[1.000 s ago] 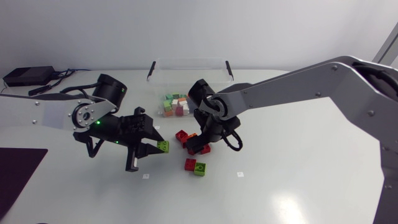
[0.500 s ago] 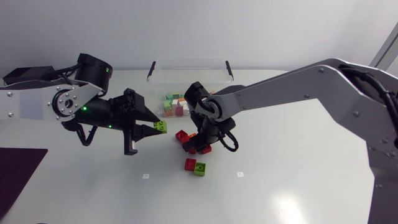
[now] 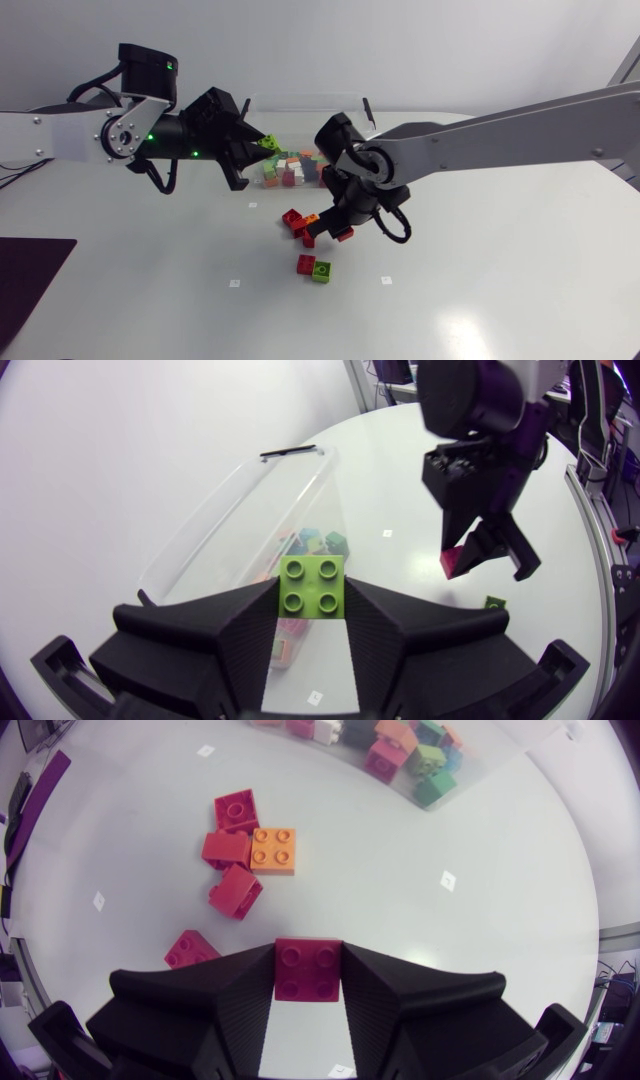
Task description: Place the duplo bricks in the container
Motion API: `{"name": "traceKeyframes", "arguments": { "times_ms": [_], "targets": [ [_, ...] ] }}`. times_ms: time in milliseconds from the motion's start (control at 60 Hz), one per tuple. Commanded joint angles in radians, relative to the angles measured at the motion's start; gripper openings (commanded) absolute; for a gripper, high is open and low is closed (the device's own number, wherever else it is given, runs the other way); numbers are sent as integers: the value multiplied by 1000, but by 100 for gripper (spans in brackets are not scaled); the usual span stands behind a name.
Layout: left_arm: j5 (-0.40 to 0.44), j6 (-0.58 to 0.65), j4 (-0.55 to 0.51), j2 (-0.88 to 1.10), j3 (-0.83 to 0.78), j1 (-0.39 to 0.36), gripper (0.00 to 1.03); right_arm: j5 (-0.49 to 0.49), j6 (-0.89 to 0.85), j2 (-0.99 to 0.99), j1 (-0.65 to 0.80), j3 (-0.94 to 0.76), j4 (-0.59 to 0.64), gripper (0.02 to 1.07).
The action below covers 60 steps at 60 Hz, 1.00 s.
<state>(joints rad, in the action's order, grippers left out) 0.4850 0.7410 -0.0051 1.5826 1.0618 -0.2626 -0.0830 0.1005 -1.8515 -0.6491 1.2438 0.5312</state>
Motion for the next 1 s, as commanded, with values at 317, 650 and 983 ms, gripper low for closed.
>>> {"name": "traceKeyframes", "arguments": {
  "times_ms": [317,650,983],
  "targets": [
    [-109,-204,132,183,191,10,27,6,-2,155,75,31,56,30],
    [-160,-321,171,306,326,26,28,28,-12,175,121,143,85,30],
    [-183,-376,205,269,339,2,97,54,-16,144,161,272,79,30]
  ]
}}
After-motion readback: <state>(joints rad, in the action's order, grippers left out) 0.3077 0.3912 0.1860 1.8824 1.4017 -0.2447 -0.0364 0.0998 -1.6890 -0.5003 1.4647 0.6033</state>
